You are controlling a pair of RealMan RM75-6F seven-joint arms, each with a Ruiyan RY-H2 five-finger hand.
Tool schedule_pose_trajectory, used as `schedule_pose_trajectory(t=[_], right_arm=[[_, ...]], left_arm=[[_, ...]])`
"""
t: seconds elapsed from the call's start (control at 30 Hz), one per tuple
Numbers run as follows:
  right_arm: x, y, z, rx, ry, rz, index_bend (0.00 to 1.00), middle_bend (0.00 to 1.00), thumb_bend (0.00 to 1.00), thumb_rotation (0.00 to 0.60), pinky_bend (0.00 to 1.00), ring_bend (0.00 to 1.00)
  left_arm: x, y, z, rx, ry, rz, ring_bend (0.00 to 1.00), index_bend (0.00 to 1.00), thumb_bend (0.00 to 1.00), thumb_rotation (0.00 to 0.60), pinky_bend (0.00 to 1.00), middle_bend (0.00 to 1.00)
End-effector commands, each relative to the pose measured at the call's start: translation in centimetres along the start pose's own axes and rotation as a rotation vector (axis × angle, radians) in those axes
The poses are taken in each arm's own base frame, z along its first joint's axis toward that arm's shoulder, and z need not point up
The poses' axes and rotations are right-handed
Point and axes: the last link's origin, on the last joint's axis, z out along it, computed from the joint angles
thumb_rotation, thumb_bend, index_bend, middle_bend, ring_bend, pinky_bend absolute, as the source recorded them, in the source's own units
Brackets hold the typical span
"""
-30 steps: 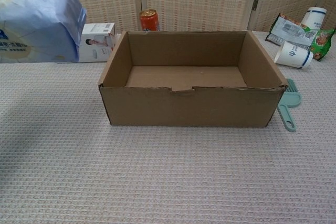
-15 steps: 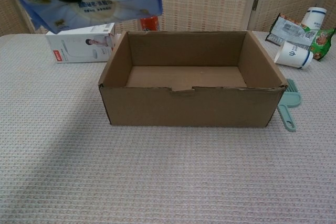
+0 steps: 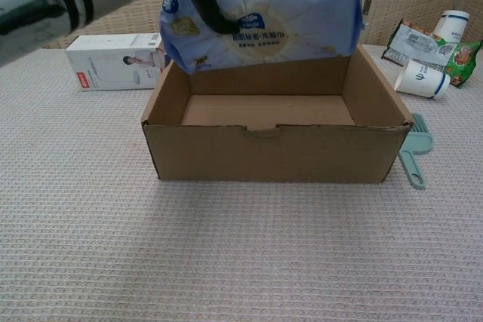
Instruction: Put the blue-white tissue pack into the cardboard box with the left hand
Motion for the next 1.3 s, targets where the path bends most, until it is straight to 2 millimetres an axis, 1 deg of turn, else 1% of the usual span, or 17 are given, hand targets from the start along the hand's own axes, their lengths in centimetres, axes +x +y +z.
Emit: schedule_pose_trajectory(t=[0.03, 0.13, 0.27, 0.47, 0.67, 0.77, 0.83, 0.87, 0.9, 0.93, 0.97, 1.0, 1.03, 1.07, 1.1, 1.3], right_arm=[[0.1, 0.1, 0.0, -0.002, 0.001, 0.003, 0.05, 0.03, 0.0, 0.6, 0.0, 0.0], [0.2, 0.2, 0.1, -0.006, 0.002, 0.007, 0.05, 0.03, 0.0, 0.6, 0.0, 0.0], [0.3, 0.4, 0.1, -0.012, 0.002, 0.011, 0.05, 0.03, 0.0, 0.6, 0.0, 0.0], [0.2, 0.6, 0.3, -0.018, -0.003, 0.009, 0.05, 0.03, 0.0, 0.6, 0.0, 0.0], [0.0, 0.7, 0.4, -0.026, -0.007, 0.002, 0.05, 0.03, 0.0, 0.6, 0.0, 0.0], [0.0, 0.7, 0.5, -0.031, -0.008, 0.0, 0.05, 0.03, 0.0, 0.6, 0.0, 0.0], [-0.1, 0.7, 0.5, -0.031, -0.009, -0.002, 0.05, 0.03, 0.0, 0.6, 0.0, 0.0], [0.0, 0.7, 0.4, -0.031, -0.008, -0.002, 0.05, 0.03, 0.0, 0.6, 0.0, 0.0], [0.0, 0.7, 0.4, -0.031, -0.006, -0.001, 0.05, 0.03, 0.0, 0.6, 0.0, 0.0], [0.0, 0.7, 0.4, -0.032, -0.004, -0.001, 0.05, 0.03, 0.0, 0.6, 0.0, 0.0], [0.0, 0.8, 0.5, -0.033, -0.003, -0.001, 0.05, 0.03, 0.0, 0.6, 0.0, 0.0], [0.1, 0.8, 0.5, -0.035, -0.001, -0.001, 0.05, 0.03, 0.0, 0.6, 0.0, 0.0], [0.1, 0.9, 0.5, -0.037, -0.001, -0.002, 0.05, 0.03, 0.0, 0.6, 0.0, 0.0], [0.1, 0.9, 0.5, -0.038, -0.001, -0.002, 0.05, 0.03, 0.0, 0.6, 0.0, 0.0], [0.1, 0.9, 0.5, -0.039, -0.002, -0.003, 0.05, 0.03, 0.0, 0.6, 0.0, 0.0], [0.1, 0.7, 0.4, -0.032, -0.001, -0.005, 0.05, 0.03, 0.0, 0.6, 0.0, 0.0]], left_arm=[[-0.4, 1.2, 0.9, -0.014, -0.006, 0.006, 0.63, 0.62, 0.26, 0.6, 0.69, 0.69], [-0.7, 1.8, 1.5, -0.017, -0.01, 0.014, 0.63, 0.62, 0.26, 0.6, 0.69, 0.69], [-1.7, 2.0, 2.0, -0.01, -0.023, 0.017, 0.63, 0.62, 0.26, 0.6, 0.69, 0.69], [-3.3, 1.3, 2.6, 0.014, -0.025, 0.02, 0.63, 0.62, 0.26, 0.6, 0.69, 0.69], [-4.3, 0.4, 3.3, 0.036, -0.018, 0.015, 0.63, 0.62, 0.26, 0.6, 0.68, 0.69], [-4.7, 0.2, 3.4, 0.039, -0.019, 0.01, 0.6, 0.58, 0.26, 0.6, 0.66, 0.66], [-4.9, 0.1, 3.5, 0.041, -0.027, 0.007, 0.54, 0.51, 0.26, 0.6, 0.62, 0.59], [-5.1, 0.1, 3.5, 0.039, -0.035, 0.005, 0.47, 0.43, 0.26, 0.6, 0.58, 0.5], [-5.2, 0.0, 3.5, 0.034, -0.05, 0.004, 0.35, 0.31, 0.25, 0.6, 0.5, 0.36], [-5.3, 0.0, 3.5, 0.029, -0.059, 0.006, 0.24, 0.2, 0.23, 0.6, 0.42, 0.24], [-5.3, -0.1, 3.5, 0.025, -0.065, 0.006, 0.16, 0.13, 0.22, 0.6, 0.36, 0.15], [-5.2, -0.1, 3.5, 0.02, -0.07, 0.004, 0.05, 0.04, 0.2, 0.6, 0.25, 0.04], [-5.1, -0.1, 3.5, 0.016, -0.069, 0.0, 0.01, 0.01, 0.2, 0.6, 0.2, 0.01], [-5.0, -0.1, 3.5, 0.014, -0.064, -0.004, 0.0, 0.0, 0.19, 0.6, 0.15, 0.0], [-4.8, -0.2, 3.5, 0.012, -0.053, -0.008, 0.0, 0.0, 0.18, 0.6, 0.13, 0.0], [-4.2, -0.8, 3.3, 0.022, -0.02, -0.011, 0.0, 0.0, 0.18, 0.6, 0.1, 0.0]])
